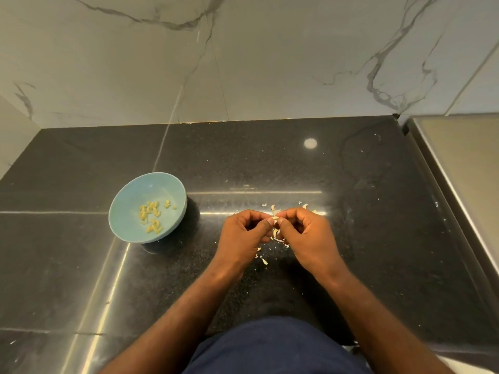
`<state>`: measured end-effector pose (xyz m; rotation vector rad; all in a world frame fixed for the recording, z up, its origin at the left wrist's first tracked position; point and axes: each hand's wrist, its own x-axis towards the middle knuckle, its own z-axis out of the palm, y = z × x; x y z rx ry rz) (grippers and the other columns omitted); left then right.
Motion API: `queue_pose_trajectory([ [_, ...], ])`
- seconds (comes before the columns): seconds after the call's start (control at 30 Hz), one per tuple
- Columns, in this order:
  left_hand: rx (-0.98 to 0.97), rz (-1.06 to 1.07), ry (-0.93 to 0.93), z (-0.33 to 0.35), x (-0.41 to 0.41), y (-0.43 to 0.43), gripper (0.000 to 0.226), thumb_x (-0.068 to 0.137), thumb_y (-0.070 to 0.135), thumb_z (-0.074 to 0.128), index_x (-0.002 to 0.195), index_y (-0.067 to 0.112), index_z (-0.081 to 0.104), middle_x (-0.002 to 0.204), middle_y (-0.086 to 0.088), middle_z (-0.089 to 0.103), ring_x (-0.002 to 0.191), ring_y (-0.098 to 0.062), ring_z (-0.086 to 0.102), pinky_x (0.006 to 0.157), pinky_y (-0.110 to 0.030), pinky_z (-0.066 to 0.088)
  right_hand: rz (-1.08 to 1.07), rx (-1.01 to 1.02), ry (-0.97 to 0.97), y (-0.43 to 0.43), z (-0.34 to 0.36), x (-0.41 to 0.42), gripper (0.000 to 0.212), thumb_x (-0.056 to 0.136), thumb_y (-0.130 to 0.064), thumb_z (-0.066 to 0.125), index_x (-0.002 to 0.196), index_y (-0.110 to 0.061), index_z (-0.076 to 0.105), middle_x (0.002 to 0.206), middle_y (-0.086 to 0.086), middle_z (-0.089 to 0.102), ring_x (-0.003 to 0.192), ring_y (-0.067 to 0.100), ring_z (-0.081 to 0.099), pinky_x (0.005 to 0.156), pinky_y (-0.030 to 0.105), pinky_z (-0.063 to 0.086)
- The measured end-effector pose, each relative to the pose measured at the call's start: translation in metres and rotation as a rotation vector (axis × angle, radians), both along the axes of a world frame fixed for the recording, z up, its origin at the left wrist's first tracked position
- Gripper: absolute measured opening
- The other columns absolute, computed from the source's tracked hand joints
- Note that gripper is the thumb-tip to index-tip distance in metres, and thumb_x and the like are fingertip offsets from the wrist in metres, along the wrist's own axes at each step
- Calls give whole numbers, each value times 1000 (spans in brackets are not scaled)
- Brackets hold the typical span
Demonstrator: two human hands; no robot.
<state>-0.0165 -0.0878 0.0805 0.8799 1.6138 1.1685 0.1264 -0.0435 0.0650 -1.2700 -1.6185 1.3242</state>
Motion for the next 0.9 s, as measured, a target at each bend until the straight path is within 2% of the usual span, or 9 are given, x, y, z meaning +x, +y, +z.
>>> queue_pose_trajectory([
  [0.13, 26, 6, -132, 4, -4, -1, 10, 89, 10, 71, 97, 6, 72, 88, -11, 75, 78, -15, 69, 71, -22, 56, 3, 142, -66, -6, 1, -8, 5, 94, -18, 67, 92, -20, 72, 74, -8, 71, 69, 11, 68, 65, 34, 59],
  [0.3, 92, -40, 56, 5, -6, 0, 8, 90, 6, 68, 95, 8, 74, 84, -4, 76, 79, -15, 73, 70, -20, 56, -99, 166, -73, -10, 6, -18, 9, 87, -16, 74, 79, -18, 70, 64, -7, 68, 56, 8, 62, 53, 29, 53],
  [0.47, 107, -45, 133, 6, -10, 1, 8, 91, 4, 67, 93, 7, 74, 82, -2, 75, 76, -8, 71, 69, -16, 54, -182, 26, 10, -11, 10, -29, 11, 83, -13, 76, 75, -13, 69, 62, 4, 69, 55, 25, 65, 52, 39, 56],
  [0.6, 105, -49, 120, 4, -14, 1, 7, 91, 4, 67, 93, 6, 73, 81, -5, 75, 75, -16, 70, 69, -21, 56, -177, -116, 124, -13, 17, -31, 9, 87, -8, 73, 81, -3, 68, 64, 11, 71, 50, 18, 65, 47, 27, 52],
  [0.73, 106, -39, 119, 4, -14, -1, 7, 91, 4, 67, 93, 7, 73, 80, -3, 74, 74, -12, 70, 69, -20, 56, -204, -215, 212, -15, 20, -32, 10, 89, -3, 68, 79, -3, 67, 63, 10, 70, 51, 19, 64, 47, 29, 52],
  [0.9, 88, -19, 23, 5, -12, -2, 8, 90, 2, 67, 91, 8, 73, 79, -4, 74, 70, -10, 68, 67, -20, 56, -198, -291, 288, -16, 21, -31, 10, 90, -2, 67, 80, 0, 66, 63, 7, 68, 53, 18, 62, 48, 30, 53],
])
